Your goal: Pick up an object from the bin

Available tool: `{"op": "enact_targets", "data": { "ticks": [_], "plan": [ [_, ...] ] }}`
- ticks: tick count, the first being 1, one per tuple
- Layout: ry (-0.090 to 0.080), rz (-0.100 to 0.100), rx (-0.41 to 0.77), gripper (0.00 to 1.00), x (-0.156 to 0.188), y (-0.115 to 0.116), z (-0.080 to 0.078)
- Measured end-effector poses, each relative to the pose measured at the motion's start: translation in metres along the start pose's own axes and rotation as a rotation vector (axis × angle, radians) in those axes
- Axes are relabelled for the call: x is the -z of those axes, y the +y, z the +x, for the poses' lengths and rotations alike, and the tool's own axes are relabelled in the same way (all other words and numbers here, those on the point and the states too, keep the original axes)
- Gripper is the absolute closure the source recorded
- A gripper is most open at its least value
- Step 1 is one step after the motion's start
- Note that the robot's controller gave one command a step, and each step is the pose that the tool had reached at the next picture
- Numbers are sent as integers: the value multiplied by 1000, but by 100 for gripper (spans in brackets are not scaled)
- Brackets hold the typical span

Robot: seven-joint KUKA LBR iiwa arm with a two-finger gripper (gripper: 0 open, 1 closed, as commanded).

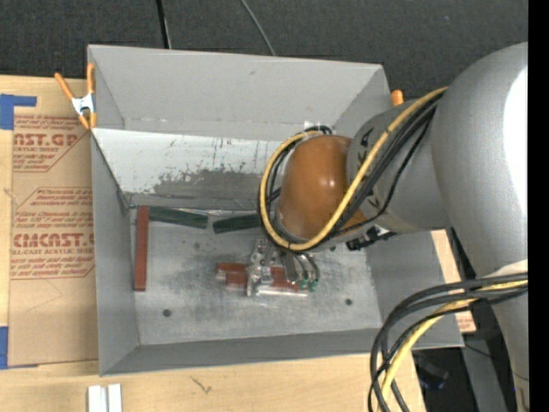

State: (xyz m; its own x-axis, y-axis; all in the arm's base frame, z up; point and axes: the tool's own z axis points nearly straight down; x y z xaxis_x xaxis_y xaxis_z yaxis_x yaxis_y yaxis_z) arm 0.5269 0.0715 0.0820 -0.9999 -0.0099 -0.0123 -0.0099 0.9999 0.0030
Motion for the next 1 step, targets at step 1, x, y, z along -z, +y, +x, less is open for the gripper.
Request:
{"op": "enact_targets", "data": {
  "ticks": [1],
  "plan": [
    [18,3,45,100,47,2,9]
  ]
}}
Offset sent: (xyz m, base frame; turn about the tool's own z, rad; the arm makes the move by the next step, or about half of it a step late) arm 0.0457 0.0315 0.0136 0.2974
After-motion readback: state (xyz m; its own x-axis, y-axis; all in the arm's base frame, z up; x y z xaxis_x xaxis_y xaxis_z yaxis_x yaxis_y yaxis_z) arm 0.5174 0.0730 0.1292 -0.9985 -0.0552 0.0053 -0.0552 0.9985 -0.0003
